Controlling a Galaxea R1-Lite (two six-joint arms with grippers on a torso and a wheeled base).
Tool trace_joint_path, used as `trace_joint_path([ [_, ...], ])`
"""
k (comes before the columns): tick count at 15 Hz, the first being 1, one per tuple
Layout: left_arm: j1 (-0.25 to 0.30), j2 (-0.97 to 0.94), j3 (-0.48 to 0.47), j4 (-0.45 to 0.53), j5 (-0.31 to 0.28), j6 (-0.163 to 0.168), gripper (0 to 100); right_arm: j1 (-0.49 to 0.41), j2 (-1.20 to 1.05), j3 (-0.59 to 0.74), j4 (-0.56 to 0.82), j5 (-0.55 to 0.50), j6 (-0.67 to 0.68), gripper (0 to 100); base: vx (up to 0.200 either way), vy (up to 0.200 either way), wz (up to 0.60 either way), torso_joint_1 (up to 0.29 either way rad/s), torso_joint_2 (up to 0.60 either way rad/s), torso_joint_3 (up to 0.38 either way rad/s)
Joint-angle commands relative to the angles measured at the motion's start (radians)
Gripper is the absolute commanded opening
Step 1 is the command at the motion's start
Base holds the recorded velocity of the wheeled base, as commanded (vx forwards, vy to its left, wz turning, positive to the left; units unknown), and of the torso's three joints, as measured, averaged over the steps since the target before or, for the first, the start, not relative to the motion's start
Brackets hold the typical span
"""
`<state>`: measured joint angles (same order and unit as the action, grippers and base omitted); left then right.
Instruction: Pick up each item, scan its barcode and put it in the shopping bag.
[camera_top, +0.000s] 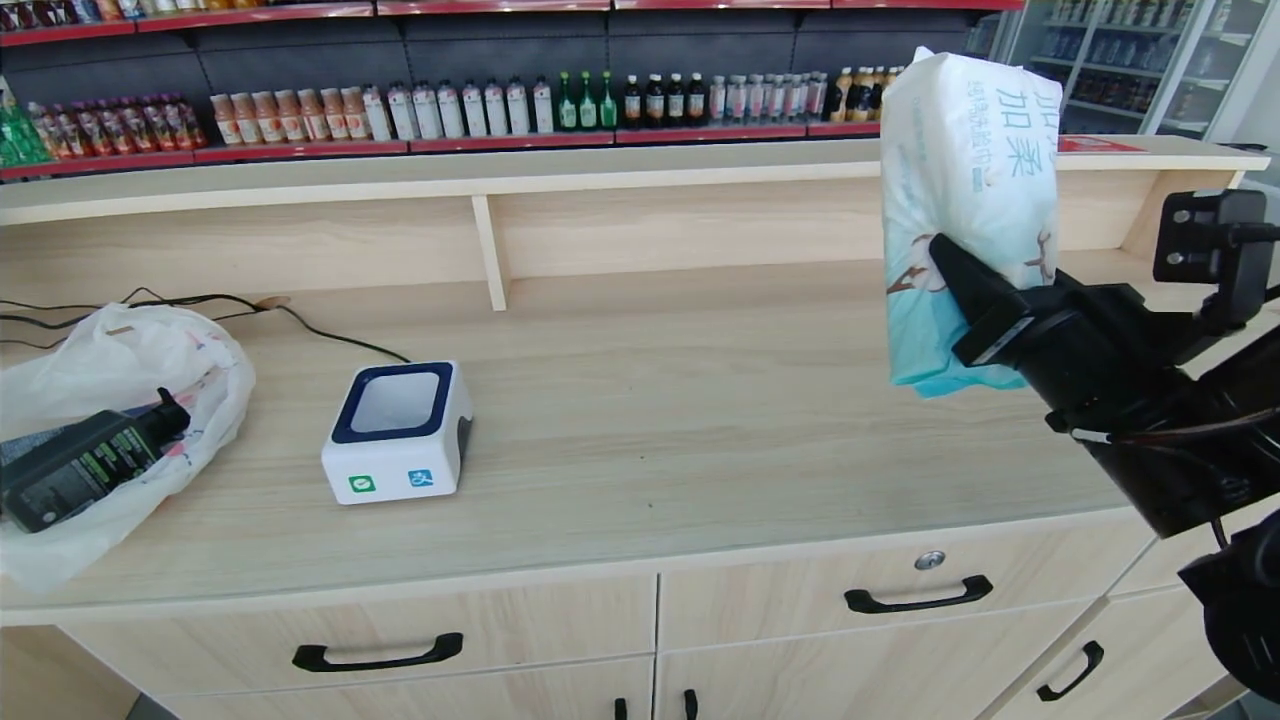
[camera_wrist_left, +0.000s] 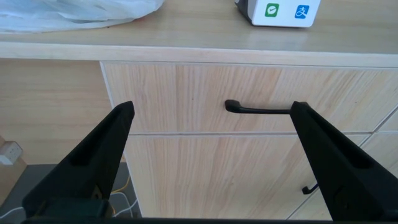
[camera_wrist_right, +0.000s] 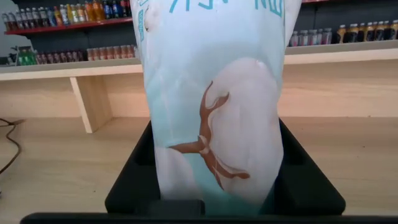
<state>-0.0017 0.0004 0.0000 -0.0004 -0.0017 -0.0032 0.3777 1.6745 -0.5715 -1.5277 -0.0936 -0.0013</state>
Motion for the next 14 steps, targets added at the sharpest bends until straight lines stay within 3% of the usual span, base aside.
trace_joint_path([
  [1, 0.0, 0.0, 0.0, 0.0, 0.0, 0.0, 100, 0.007, 0.014, -0.007, 0.0, 0.0, 0.0, 0, 0.0, 0.0, 0.0, 0.0, 0.0, 0.0],
  [6, 0.0, 0.0, 0.0, -0.001, 0.0, -0.001, 100, 0.006, -0.012, -0.034, -0.006, 0.003, 0.009, 0, 0.0, 0.0, 0.0, 0.0, 0.0, 0.0],
  [9, 0.0, 0.0, 0.0, -0.001, 0.0, -0.001, 100, 0.004, -0.015, -0.039, -0.012, 0.003, 0.009, 0, -0.2, 0.0, 0.0, 0.009, 0.0, 0.002],
  [14, 0.0, 0.0, 0.0, -0.001, 0.0, -0.001, 100, -0.016, -0.029, -0.044, -0.016, 0.012, 0.01, 0, 0.0, 0.0, 0.0, 0.0, 0.0, 0.0],
])
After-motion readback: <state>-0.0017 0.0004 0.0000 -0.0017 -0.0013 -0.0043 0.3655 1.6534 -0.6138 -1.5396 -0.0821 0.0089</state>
